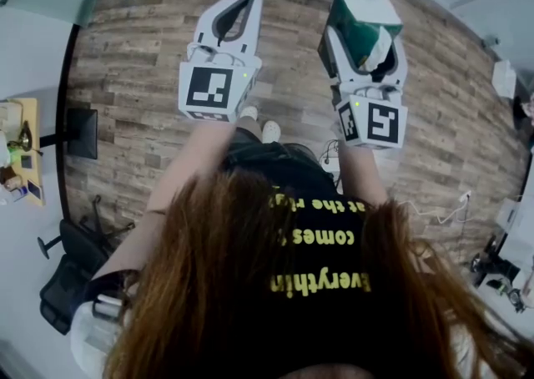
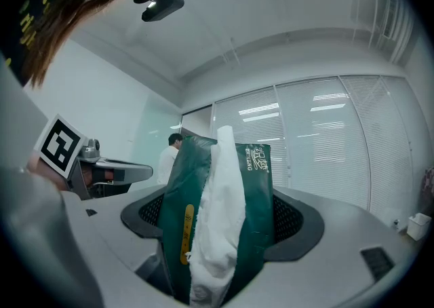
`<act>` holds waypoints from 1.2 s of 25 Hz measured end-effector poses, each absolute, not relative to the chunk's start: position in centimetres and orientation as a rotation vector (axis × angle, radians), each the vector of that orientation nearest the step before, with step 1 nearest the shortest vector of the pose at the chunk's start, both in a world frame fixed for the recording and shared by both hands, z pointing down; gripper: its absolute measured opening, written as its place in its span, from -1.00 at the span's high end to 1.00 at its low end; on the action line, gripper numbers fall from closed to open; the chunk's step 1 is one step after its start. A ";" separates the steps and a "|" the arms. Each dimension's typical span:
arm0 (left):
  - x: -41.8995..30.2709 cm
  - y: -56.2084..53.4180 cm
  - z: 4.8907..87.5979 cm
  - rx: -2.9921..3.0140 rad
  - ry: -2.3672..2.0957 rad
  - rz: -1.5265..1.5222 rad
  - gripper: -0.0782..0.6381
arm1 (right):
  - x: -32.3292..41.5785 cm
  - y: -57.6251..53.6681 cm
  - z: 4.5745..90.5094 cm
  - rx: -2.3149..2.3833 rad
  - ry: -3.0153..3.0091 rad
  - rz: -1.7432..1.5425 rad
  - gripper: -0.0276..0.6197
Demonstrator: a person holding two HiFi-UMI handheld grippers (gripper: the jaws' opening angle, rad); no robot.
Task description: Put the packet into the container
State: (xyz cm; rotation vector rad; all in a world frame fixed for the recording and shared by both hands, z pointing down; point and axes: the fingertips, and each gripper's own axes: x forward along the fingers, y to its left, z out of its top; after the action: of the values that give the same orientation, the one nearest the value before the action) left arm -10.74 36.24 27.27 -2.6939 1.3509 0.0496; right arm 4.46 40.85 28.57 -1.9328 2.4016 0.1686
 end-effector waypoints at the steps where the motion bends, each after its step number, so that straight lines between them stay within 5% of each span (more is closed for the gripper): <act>1: -10.6 36.1 27.3 -2.696 1.353 0.045 0.78 | 4.6 40.7 28.7 -1.932 2.404 0.160 -0.32; 30: -11.4 23.8 28.0 -2.767 1.272 0.101 0.78 | 3.1 29.3 28.9 -2.022 2.364 0.157 -0.32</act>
State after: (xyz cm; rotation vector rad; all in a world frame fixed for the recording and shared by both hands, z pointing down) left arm -11.38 23.82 27.98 -2.7669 1.2719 0.1012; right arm 3.08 29.27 28.89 -2.0216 2.3638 0.1565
